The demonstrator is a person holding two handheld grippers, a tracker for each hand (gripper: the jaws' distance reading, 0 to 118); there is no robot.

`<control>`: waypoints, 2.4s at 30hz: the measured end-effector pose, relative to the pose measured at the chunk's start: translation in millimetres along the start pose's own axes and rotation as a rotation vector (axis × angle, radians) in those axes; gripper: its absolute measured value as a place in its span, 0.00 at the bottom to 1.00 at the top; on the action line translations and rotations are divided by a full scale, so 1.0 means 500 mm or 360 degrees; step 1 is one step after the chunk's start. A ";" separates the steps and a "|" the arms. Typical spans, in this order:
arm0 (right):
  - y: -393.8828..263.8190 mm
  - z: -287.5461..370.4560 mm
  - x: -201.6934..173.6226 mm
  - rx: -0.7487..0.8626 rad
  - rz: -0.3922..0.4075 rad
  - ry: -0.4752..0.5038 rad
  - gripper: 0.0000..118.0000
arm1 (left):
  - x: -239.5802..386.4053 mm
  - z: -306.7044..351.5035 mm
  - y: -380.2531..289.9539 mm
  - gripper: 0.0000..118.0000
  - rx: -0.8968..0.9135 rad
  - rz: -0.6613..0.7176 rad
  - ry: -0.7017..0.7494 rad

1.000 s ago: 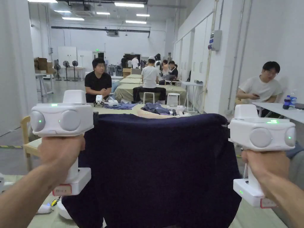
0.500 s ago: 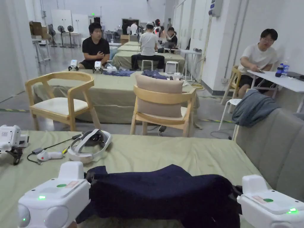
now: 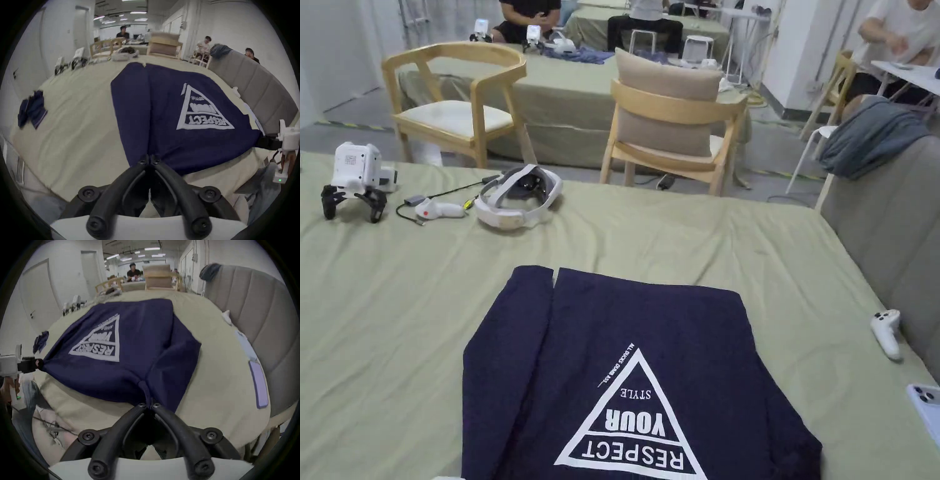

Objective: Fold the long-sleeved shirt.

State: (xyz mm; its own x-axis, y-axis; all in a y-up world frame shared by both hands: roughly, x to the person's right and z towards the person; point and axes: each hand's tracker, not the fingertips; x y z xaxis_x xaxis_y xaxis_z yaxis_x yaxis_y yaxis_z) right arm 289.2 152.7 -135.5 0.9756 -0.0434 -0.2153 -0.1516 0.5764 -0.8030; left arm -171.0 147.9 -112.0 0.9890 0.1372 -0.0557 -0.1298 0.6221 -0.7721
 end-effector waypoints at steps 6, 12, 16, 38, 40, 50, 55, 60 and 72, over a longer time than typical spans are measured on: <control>-0.026 -0.003 -0.010 -0.0077 -0.0052 0.0030 0.00 | 0.000 -0.009 -0.022 0.02 -0.0039 -0.0021 0.0023; -0.025 0.001 -0.023 -0.0041 -0.0035 -0.0035 0.20 | -0.007 -0.013 -0.018 0.07 -0.0044 0.0003 0.0002; -0.014 0.054 -0.034 0.0112 -0.0002 -0.0015 0.98 | -0.033 0.033 0.004 0.94 -0.0005 0.0207 0.0031; 0.065 0.095 -0.151 0.0625 -0.0177 0.0112 0.00 | -0.019 0.067 -0.007 0.90 0.0050 0.0374 0.0116; 0.068 0.087 -0.148 0.0601 -0.0165 0.0122 0.00 | -0.021 0.038 -0.022 0.91 -0.0050 0.0485 0.0093; 0.071 0.064 -0.175 0.0542 -0.0160 0.0166 0.00 | -0.015 -0.049 -0.005 0.68 0.0044 0.0404 0.0144; 0.069 0.046 -0.190 0.0497 -0.0152 0.0193 0.00 | -0.050 -0.080 -0.009 0.70 0.0094 0.0581 0.0104; 0.070 0.034 -0.196 0.0467 -0.0161 0.0218 0.00 | -0.024 -0.068 -0.026 0.57 0.0157 0.0336 0.0131; 0.124 0.021 -0.206 0.0485 -0.0150 0.0266 0.00 | -0.018 -0.060 -0.026 0.03 0.0167 0.0287 0.0218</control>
State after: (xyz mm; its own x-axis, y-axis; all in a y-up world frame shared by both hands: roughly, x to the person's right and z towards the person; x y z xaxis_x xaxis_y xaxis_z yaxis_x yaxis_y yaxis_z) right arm 180.9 201.4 -157.4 0.9396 -0.2263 -0.2567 0.0167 0.7795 -0.6262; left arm -176.0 115.4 -120.4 0.9487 0.1521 -0.2774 -0.3047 0.6749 -0.6721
